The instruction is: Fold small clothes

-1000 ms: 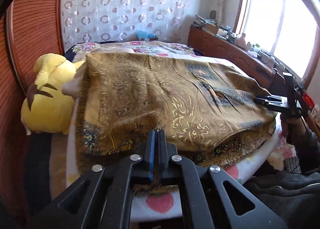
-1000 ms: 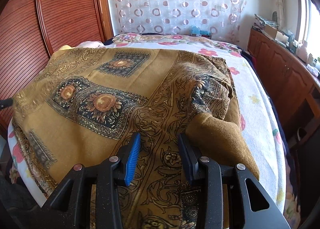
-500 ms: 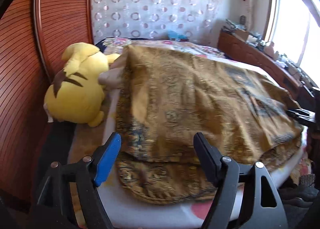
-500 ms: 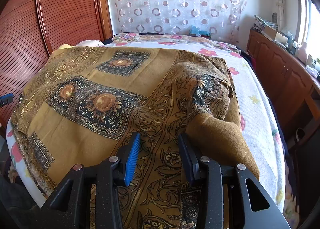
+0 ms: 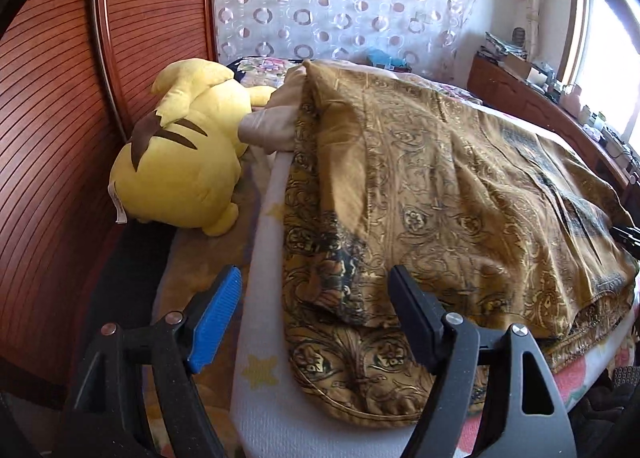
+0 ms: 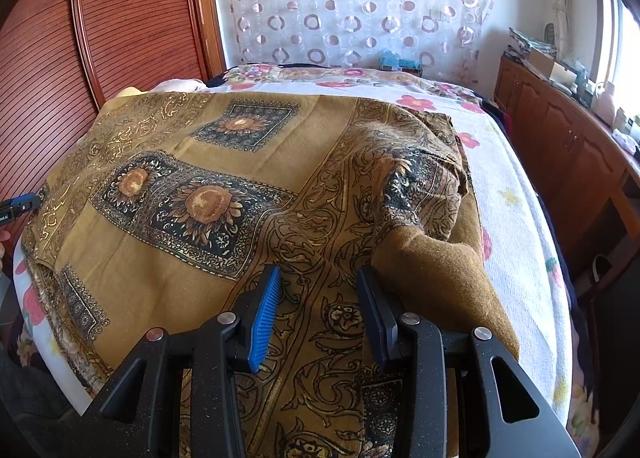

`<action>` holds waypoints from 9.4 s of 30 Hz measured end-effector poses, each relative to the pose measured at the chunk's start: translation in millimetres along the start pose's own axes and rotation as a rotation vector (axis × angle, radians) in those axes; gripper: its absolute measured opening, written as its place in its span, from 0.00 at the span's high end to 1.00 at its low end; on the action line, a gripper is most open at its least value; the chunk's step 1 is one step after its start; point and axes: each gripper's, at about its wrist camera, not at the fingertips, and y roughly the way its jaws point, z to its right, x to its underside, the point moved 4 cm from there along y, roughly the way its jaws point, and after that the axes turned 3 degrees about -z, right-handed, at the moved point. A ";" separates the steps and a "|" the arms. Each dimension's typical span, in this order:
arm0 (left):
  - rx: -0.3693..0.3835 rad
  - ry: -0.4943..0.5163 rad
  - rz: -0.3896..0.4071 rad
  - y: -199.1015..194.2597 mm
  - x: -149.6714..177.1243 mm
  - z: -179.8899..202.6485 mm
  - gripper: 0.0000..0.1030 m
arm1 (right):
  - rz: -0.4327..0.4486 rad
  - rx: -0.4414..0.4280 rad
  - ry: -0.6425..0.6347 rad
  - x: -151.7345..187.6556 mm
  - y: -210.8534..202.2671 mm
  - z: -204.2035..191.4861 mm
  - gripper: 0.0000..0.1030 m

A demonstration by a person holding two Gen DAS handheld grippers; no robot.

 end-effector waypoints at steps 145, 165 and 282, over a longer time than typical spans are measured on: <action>0.382 0.259 0.148 -33.0 -47.6 219.9 0.23 | 0.087 0.065 0.018 18.2 -46.7 3.5 0.84; 0.344 0.257 0.151 -29.5 -41.5 211.4 0.23 | 0.092 -0.084 -0.204 -54.2 5.7 -79.5 0.58; 0.597 0.349 -0.071 -31.8 30.9 241.8 0.93 | 0.037 0.100 0.040 28.8 -50.4 29.7 0.40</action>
